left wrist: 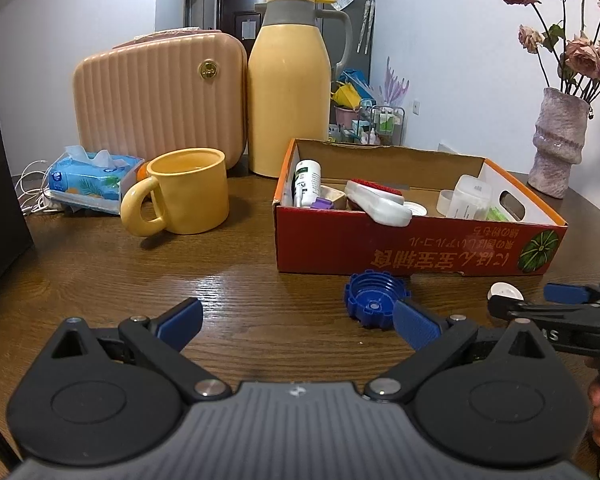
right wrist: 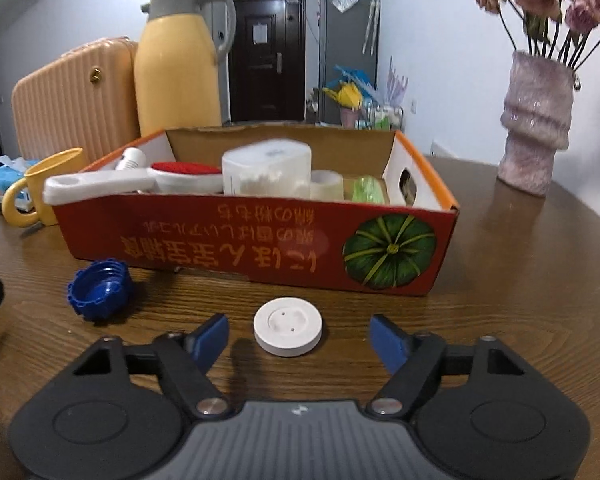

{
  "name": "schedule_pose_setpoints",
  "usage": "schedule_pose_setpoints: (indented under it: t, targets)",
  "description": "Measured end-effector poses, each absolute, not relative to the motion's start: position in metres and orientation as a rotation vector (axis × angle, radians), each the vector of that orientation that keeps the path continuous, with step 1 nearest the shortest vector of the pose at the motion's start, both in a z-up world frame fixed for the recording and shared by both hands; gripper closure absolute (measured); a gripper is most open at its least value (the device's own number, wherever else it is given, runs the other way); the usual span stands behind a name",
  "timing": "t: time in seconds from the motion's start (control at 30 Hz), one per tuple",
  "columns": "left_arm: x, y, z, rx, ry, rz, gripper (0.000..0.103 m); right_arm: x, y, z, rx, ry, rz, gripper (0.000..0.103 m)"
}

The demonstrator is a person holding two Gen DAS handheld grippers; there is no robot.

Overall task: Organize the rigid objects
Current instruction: 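Reach the right gripper to the small white round cap and grasp it, then grasp the blue gear-shaped cap with the left gripper while the right holds the white cap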

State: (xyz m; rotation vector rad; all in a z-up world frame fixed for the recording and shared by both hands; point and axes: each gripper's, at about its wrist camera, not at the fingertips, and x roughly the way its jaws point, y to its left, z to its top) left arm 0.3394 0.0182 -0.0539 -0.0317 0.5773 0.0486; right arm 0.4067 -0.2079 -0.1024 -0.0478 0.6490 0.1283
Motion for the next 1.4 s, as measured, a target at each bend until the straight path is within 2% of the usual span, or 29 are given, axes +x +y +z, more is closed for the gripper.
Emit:
schedule_pose_setpoints:
  t: [0.03, 0.13, 0.17, 0.47, 0.93, 1.4]
  targets:
    - [0.340, 0.018, -0.054, -0.032, 0.579, 0.047, 0.000, 0.409, -0.208, -0.104, -0.048, 0.658, 0.129, 0.035]
    - [0.340, 0.018, -0.055, -0.034, 0.584, 0.044, 0.000, 0.411, -0.205, -0.106, -0.049, 0.664, 0.142, 0.053]
    - [0.340, 0.018, -0.055, -0.034, 0.586, 0.043, 0.000, 0.411, -0.204, -0.106, -0.048, 0.661, 0.151, 0.065]
    - [0.342, 0.019, -0.056, -0.037, 0.593, 0.047, 0.000, 0.402, -0.212, -0.100, -0.015, 0.626, 0.147, 0.065]
    - [0.347, 0.014, -0.064, -0.022, 0.623, 0.032, 0.000, 0.357, -0.250, -0.063, 0.059, 0.416, 0.096, 0.065]
    - [0.387, -0.019, -0.084, -0.020, 0.706, 0.003, 0.000, 0.358, -0.261, -0.064, 0.076, 0.403, 0.052, 0.065]
